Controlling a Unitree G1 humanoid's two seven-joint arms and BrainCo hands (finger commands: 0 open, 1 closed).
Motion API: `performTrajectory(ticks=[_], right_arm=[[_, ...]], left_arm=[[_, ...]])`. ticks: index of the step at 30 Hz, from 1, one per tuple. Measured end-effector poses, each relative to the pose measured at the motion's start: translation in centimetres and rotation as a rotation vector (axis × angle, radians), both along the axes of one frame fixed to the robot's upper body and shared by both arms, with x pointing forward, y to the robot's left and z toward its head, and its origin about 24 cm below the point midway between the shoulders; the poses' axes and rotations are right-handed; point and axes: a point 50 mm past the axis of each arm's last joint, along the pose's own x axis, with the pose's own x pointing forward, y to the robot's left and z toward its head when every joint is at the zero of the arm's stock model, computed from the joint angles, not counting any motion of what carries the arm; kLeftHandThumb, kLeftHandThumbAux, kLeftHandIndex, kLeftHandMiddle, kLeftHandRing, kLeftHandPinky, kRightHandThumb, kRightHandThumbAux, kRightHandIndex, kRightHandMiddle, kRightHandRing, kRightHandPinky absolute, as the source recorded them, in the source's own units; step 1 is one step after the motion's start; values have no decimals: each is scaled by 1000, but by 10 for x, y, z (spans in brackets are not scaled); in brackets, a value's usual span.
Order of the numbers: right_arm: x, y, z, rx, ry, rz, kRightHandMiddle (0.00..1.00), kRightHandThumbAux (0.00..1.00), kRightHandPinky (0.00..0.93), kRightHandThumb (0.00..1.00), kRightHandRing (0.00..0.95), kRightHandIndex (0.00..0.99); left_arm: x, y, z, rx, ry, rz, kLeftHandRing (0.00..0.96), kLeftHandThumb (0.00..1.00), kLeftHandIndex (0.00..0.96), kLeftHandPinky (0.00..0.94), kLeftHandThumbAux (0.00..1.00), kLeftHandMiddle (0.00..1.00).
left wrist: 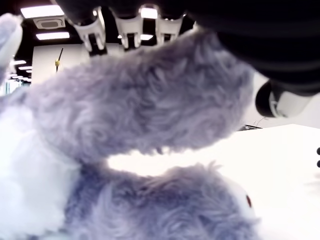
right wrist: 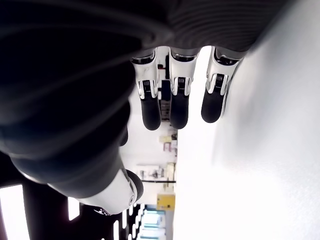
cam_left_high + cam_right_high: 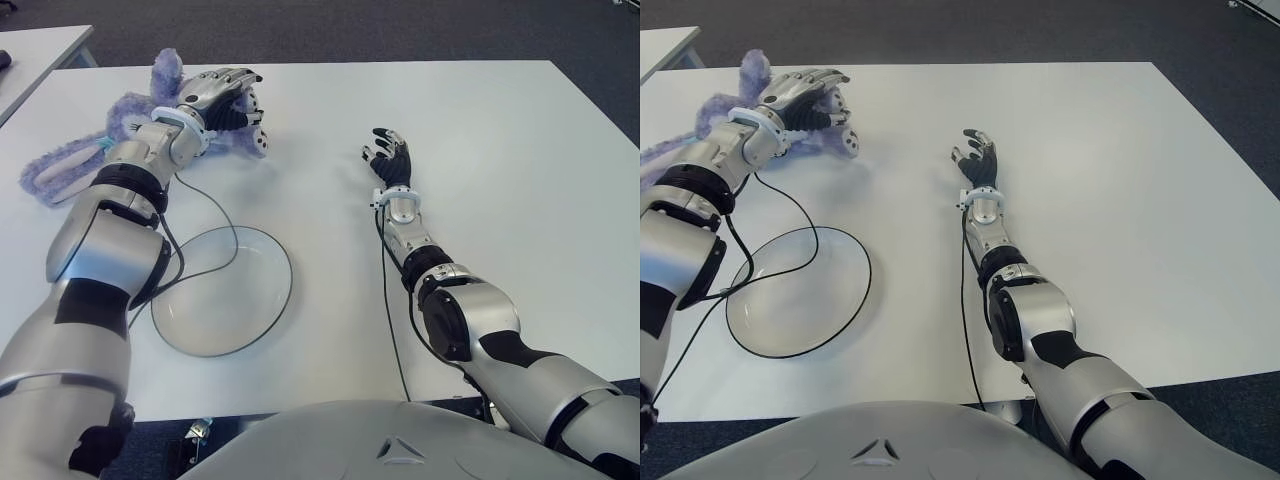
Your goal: Put the doll into the plate.
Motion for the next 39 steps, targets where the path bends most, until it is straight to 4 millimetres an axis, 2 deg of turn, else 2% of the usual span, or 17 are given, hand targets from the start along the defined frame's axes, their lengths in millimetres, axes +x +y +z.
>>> performTrajectory(ticks=[9,15,16,17,18,22,24,25,26,27,30,31,32,33,34,36,39], right_arm=[[0,0,0,0,0,0,171,891,167,478,143,248],[0,0,0,1,0,0,171,893,163,481,144,240],[0,0,0,1,0,0,172,895,165,481,146,232],[0,0,0,1,0,0,172,896,165,481,146,230],[0,0,0,1,0,0,172,896,171,481,147,226],[0,0,0,1,0,-1,173,896,172,481,148,223],[0,0,0,2,0,-1,173,897,172,481,149,220],[0,0,0,2,0,-1,172,897,170,480,148,217],[0,0,0,2,0,-1,172,897,170,480,148,217],[0,0,0,3,0,-2,169,897,167,479,146,212],[0,0,0,5,0,-3,167,898,164,477,144,204],[0,0,0,5,0,-3,167,900,164,477,144,201],[0,0,0,5,0,-3,167,901,164,477,144,200],[0,0,0,5,0,-3,170,906,164,479,146,197],[0,0,0,6,0,-3,172,908,166,481,147,196],[0,-1,0,7,0,-4,174,909,169,484,150,197],[0,-1,0,8,0,-4,177,910,171,489,152,199]], left_arm=[[1,-2,-5,-8,14,30,103,462,0,125,284,88],[2,-5,-8,-10,21,46,143,476,40,164,303,125],[3,-6,-9,-11,22,47,185,516,96,190,311,171],[3,-7,-9,-11,23,48,192,523,105,195,313,179],[3,-7,-9,-11,24,48,210,585,139,225,313,206],[3,-10,-11,-10,27,50,230,625,161,259,315,229],[4,-11,-11,-10,28,51,271,655,183,320,322,259],[4,-11,-12,-10,29,51,320,680,223,382,331,294],[4,-12,-12,-10,29,52,328,685,230,392,333,299],[4,-12,-12,-10,30,53,368,705,298,421,338,345],[4,-13,-13,-9,32,63,420,730,390,431,340,434],[4,-13,-13,-9,32,65,444,740,438,450,336,450],[5,-13,-13,-9,33,69,448,742,447,453,335,452],[5,-13,-13,-9,33,72,558,754,494,554,332,551],[5,-13,-14,-10,33,74,616,758,513,608,338,605],[5,-13,-13,-13,32,80,659,757,528,642,355,648],[5,-12,-13,-29,28,94,698,758,548,645,386,691]])
